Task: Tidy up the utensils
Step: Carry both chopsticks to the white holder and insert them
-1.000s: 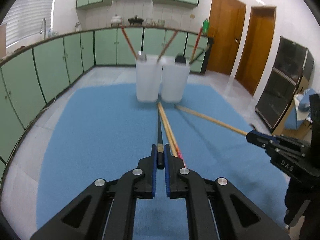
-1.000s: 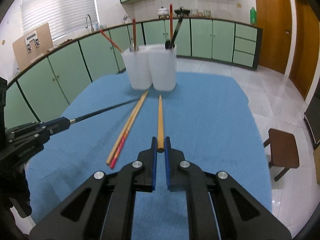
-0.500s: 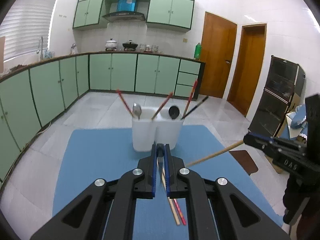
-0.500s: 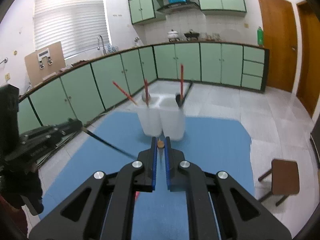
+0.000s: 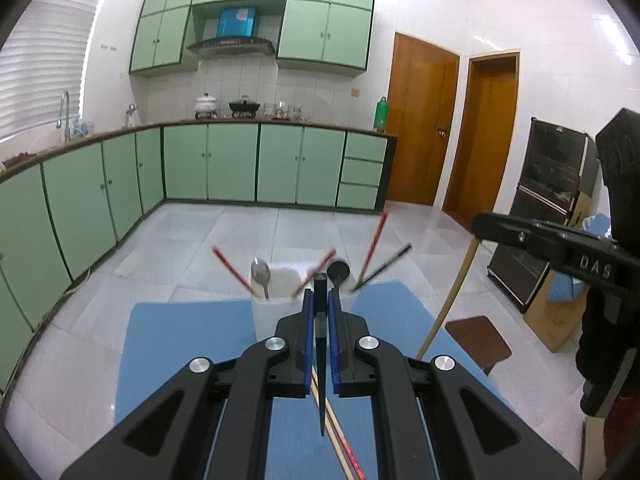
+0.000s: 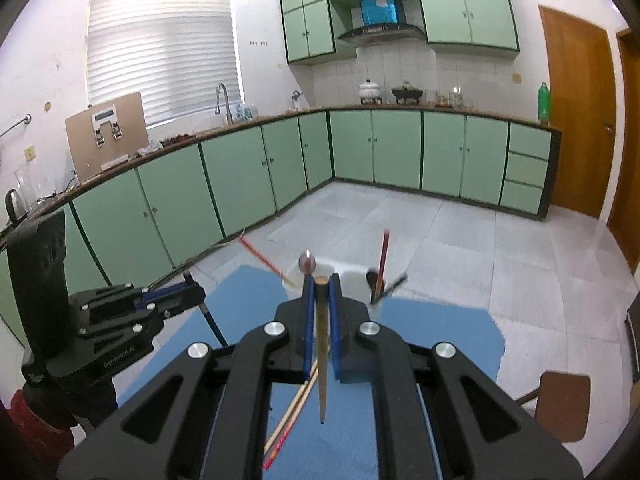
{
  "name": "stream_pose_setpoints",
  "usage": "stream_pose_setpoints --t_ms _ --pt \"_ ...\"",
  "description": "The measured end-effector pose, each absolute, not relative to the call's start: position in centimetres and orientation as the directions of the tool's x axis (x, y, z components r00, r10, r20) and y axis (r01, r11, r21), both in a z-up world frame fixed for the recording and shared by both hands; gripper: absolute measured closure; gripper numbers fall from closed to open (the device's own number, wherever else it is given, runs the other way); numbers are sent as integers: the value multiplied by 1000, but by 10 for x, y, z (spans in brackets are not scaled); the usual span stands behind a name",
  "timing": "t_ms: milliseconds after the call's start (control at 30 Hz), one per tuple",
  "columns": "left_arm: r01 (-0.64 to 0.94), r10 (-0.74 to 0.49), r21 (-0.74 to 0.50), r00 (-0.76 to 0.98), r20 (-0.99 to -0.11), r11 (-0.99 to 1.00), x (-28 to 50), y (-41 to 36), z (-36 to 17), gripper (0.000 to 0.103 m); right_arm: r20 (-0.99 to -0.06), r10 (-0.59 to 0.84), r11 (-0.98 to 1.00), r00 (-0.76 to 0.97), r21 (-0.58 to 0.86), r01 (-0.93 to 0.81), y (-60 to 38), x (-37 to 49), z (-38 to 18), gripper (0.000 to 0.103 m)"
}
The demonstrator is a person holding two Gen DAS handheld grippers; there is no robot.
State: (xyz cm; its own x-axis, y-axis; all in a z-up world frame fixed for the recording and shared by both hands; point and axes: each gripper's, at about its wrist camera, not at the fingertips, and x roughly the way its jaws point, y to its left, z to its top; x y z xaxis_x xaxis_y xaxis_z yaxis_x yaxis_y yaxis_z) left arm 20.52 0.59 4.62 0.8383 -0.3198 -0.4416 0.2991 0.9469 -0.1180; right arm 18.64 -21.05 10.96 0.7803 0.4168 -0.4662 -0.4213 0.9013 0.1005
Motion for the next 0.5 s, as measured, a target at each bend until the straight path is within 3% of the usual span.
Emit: stream_pose_setpoints --t_ms 367,500 --pt "263 -278 -92 924 -263 960 258 9 129 96 -278 385 923 880 129 -363 -220 251 169 97" --pt "239 -248 -65 942 -228 969 285 3 138 96 -270 366 930 891 120 -346 -218 280 165 97"
